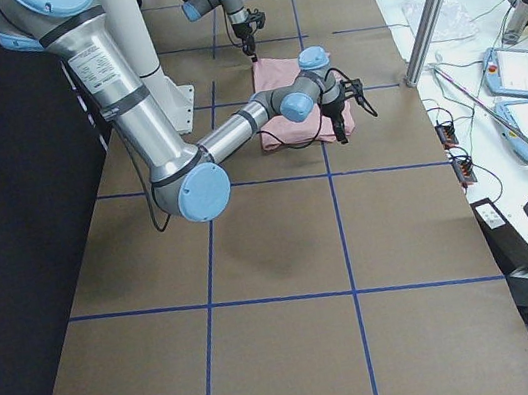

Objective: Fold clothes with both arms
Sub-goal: 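Grasp the folded shirt's edge with the left gripper and drag it away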

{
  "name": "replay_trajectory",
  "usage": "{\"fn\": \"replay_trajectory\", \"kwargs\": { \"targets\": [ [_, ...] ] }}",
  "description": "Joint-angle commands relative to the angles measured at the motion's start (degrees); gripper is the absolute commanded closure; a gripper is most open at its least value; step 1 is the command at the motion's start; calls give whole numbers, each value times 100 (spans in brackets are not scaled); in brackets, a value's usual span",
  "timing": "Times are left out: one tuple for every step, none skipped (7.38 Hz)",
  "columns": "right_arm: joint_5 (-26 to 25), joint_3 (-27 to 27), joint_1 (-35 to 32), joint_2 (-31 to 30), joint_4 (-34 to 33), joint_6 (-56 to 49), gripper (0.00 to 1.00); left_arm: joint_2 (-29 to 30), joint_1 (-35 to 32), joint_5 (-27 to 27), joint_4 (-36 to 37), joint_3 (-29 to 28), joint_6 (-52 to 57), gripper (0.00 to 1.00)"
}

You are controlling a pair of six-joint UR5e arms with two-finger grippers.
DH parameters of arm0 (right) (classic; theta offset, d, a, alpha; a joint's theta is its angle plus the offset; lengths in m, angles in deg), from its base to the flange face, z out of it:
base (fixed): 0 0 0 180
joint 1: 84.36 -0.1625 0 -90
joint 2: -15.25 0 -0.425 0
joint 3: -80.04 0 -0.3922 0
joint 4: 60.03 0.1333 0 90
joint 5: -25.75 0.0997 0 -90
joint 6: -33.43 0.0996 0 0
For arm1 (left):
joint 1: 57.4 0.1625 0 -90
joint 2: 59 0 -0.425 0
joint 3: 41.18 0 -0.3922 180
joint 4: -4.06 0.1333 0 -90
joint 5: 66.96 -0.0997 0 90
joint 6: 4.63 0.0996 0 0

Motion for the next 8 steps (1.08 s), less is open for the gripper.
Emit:
{"fn": "replay_trajectory", "kwargs": {
  "targets": [
    [-1,0,9,-4,3,9,0,-27,-661,4,-36,-204,1153,100],
    [-9,0,9,-4,3,18,0,86,-1049,12,-54,-571,1568,100],
    [-9,-9,9,-13,3,18,0,618,-1497,13,-54,-1175,1894,100],
    [-9,-18,9,-4,3,18,0,1232,-1945,13,-63,-2008,2289,100],
    [-9,-18,9,-4,3,18,0,1708,-2315,13,-324,-2808,2536,100],
    [-9,-18,18,-4,3,26,0,2235,-2553,13,-796,-3782,2730,100],
    [-9,-18,18,4,3,18,0,2884,-2686,-31,-1210,-4801,2776,100],
    [-9,-9,18,13,3,26,0,3517,-2740,-292,-1414,-5707,2767,100]
  ]
}}
